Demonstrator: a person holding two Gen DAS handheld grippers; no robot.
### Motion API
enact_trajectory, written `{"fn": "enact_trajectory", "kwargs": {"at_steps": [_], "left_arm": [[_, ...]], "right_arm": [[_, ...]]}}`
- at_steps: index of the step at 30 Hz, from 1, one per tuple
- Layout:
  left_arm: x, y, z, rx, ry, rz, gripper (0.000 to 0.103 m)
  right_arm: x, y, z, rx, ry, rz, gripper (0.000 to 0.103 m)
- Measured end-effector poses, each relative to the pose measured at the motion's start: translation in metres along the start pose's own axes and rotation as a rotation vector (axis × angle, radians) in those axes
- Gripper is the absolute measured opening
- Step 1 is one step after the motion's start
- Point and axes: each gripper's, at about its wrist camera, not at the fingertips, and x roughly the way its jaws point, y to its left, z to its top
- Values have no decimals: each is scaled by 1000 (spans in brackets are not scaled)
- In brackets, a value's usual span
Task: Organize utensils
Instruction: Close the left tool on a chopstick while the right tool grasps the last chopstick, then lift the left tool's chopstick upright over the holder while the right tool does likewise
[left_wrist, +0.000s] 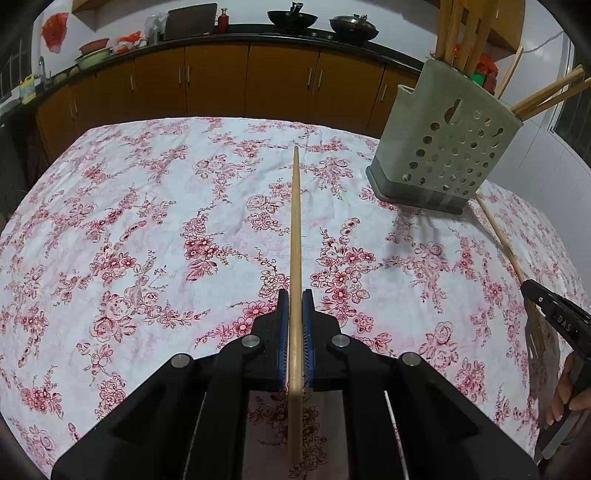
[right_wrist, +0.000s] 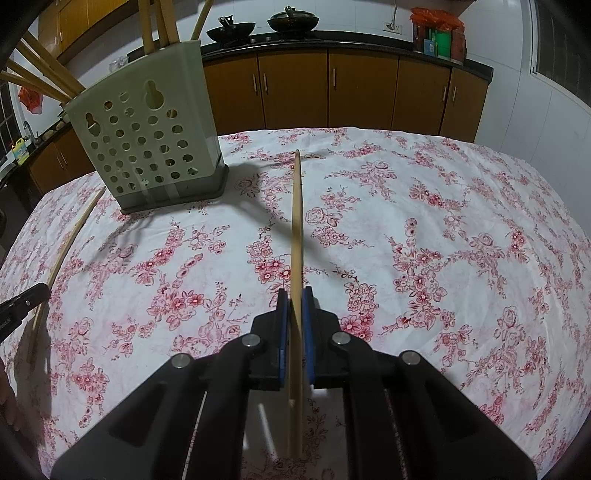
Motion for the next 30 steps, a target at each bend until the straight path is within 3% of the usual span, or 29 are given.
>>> {"fn": "enact_trajectory", "kwargs": {"at_steps": [21,30], "left_arm": [[-11,-6,-9,55,-1,13,8],[-48,-6,12,33,-107,-32,8]], "right_arm": [[-18,-8,-3,14,-34,23,8],[-60,-13,18,37,-157,33,8]]}}
